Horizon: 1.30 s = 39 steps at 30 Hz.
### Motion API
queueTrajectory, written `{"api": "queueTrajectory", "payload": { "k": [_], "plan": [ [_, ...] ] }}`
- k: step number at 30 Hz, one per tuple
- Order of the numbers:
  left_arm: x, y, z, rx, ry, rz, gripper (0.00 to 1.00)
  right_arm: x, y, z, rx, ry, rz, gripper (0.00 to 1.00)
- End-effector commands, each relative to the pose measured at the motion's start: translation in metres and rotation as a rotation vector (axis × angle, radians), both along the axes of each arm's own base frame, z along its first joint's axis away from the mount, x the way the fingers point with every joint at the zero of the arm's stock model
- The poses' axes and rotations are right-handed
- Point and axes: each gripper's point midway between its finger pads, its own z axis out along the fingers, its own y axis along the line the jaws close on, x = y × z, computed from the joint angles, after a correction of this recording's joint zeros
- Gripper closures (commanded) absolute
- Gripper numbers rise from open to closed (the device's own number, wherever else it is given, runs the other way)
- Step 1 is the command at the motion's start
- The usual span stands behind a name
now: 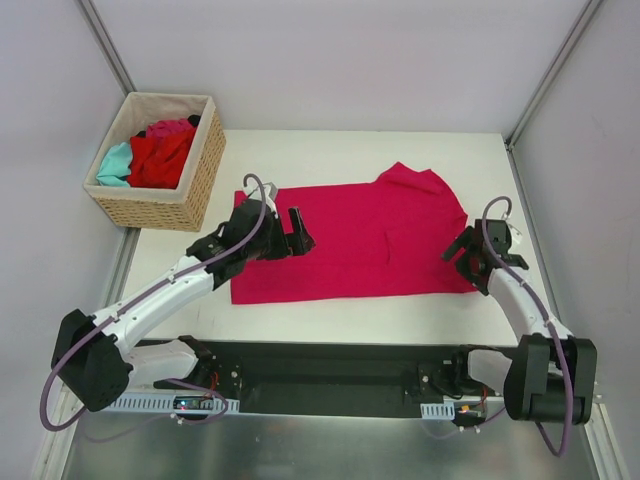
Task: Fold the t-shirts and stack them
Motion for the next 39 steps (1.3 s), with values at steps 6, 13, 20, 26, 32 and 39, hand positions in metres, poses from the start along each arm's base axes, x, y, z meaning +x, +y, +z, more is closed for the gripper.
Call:
{"api": "queueTrajectory", "payload": {
  "k": [6,13,20,26,32,39],
  "plan": [
    [0.023,0.048,0.039,0.147,-0.095,0.177,0.01,0.050,0.039,0.102,-0.001,-0.277,0.175,0.03],
    [0.050,0.070,0.012,0.210,-0.012,0.312,0.01,0.087,0.066,0.105,0.057,-0.276,0.241,0.03],
    [0.107,0.056,0.015,0.221,0.014,0.317,0.01,0.146,0.107,0.092,0.180,-0.217,0.347,0.03],
    [0.149,0.039,-0.006,0.216,0.029,0.290,0.01,0.192,0.119,0.074,0.157,-0.174,0.388,0.03],
    [0.185,0.039,-0.010,0.213,0.026,0.289,0.01,0.235,0.112,0.076,0.112,-0.191,0.375,0.03],
    [0.211,0.076,-0.025,0.214,0.064,0.406,0.01,0.291,0.117,0.084,0.183,-0.212,0.432,0.04]
  ]
}}
